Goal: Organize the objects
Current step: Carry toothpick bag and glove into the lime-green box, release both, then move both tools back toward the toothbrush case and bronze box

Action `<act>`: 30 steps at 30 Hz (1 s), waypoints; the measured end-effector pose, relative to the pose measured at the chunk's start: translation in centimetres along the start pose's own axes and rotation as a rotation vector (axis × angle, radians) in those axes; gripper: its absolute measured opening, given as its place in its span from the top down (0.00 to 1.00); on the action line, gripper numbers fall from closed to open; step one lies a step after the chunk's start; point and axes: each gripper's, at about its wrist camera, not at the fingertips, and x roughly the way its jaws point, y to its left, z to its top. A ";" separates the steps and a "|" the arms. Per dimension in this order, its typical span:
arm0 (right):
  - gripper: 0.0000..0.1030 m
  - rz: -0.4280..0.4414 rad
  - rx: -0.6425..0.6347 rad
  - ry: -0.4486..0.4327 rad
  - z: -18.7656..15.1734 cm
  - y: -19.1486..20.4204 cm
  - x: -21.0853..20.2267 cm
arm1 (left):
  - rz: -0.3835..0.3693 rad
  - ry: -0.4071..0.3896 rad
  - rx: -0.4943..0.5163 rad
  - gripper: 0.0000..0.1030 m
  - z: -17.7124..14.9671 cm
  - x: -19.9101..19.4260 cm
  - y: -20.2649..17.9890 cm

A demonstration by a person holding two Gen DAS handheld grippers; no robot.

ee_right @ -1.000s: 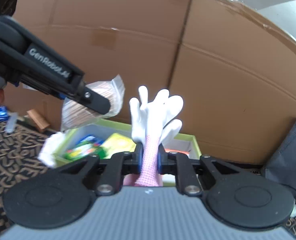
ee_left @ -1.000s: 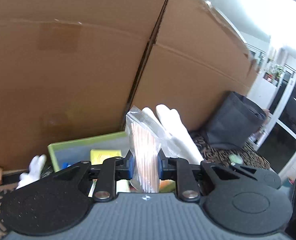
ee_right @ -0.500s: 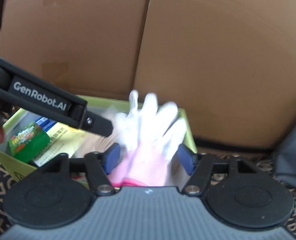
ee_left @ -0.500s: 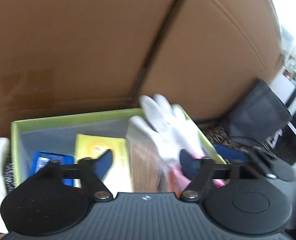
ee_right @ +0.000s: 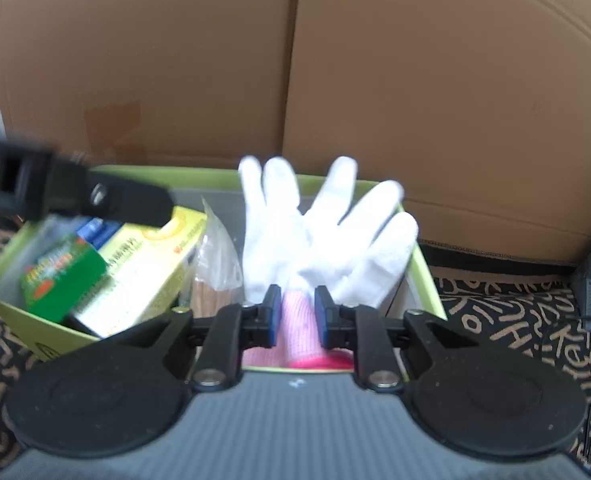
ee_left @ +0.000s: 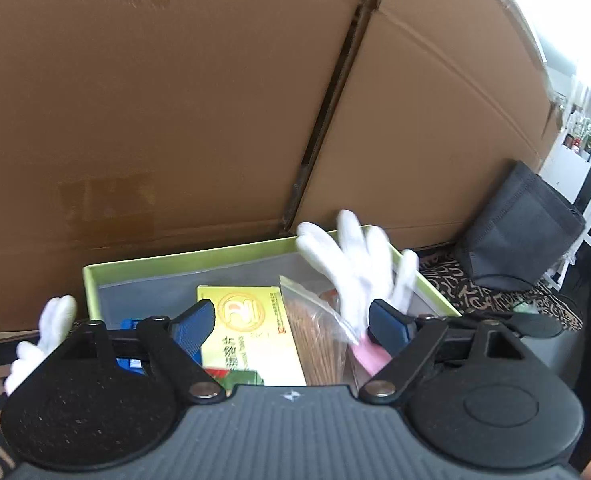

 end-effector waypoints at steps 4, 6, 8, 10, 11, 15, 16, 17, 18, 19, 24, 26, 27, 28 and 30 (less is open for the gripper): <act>0.37 0.007 0.036 -0.106 0.1 -0.1 -4.2 | -0.030 -0.036 -0.021 0.11 -1.0 -3.1 0.2; 0.32 -0.001 0.034 -0.155 -0.4 -0.8 -6.4 | -0.034 -0.058 -0.023 0.09 -1.8 -4.9 0.2; 0.16 0.010 0.036 -0.191 -0.9 0.0 -8.3 | -0.036 -0.081 -0.025 0.08 -2.9 -6.9 0.3; 0.11 0.028 0.051 -0.222 -1.3 1.3 -9.7 | -0.049 -0.101 -0.020 0.05 -4.2 -9.1 0.7; 0.08 0.050 0.053 -0.232 -1.1 1.4 -9.8 | -0.049 -0.116 -0.023 0.02 -5.0 -10.2 1.0; 0.02 0.120 0.039 -0.253 -3.1 4.8 -13.1 | -0.017 -0.157 -0.043 0.00 -8.2 -14.1 2.9; 0.01 0.134 0.030 -0.253 -3.5 5.6 -13.5 | 0.007 -0.151 -0.045 0.00 -9.0 -14.8 3.5; 0.01 0.146 0.022 -0.250 -3.9 6.5 -13.7 | 0.040 -0.144 -0.059 0.00 -9.9 -15.3 4.1; 0.01 0.157 0.013 -0.245 -4.3 7.3 -14.0 | 0.065 -0.138 -0.078 0.00 -10.8 -15.7 4.8; 0.00 0.168 0.004 -0.239 -4.8 8.2 -14.3 | 0.081 -0.131 -0.100 0.00 -11.6 -16.3 5.6; 0.00 0.244 -0.035 -0.191 -6.7 12.8 -14.2 | 0.203 -0.064 -0.199 0.00 -14.9 -18.0 9.7; 0.00 0.276 -0.041 -0.162 -7.4 14.7 -13.5 | 0.266 -0.036 -0.218 0.00 -16.0 -18.6 11.4; 0.00 0.290 -0.046 -0.147 -7.7 15.6 -13.1 | 0.293 -0.029 -0.225 0.00 -16.5 -19.0 12.2; 0.00 0.301 -0.053 -0.132 -8.0 16.5 -12.6 | 0.320 -0.023 -0.237 0.00 -16.9 -19.3 13.0; 0.00 0.323 -0.074 -0.106 -8.3 18.3 -11.8 | 0.351 -0.021 -0.270 0.00 -17.4 -20.2 14.8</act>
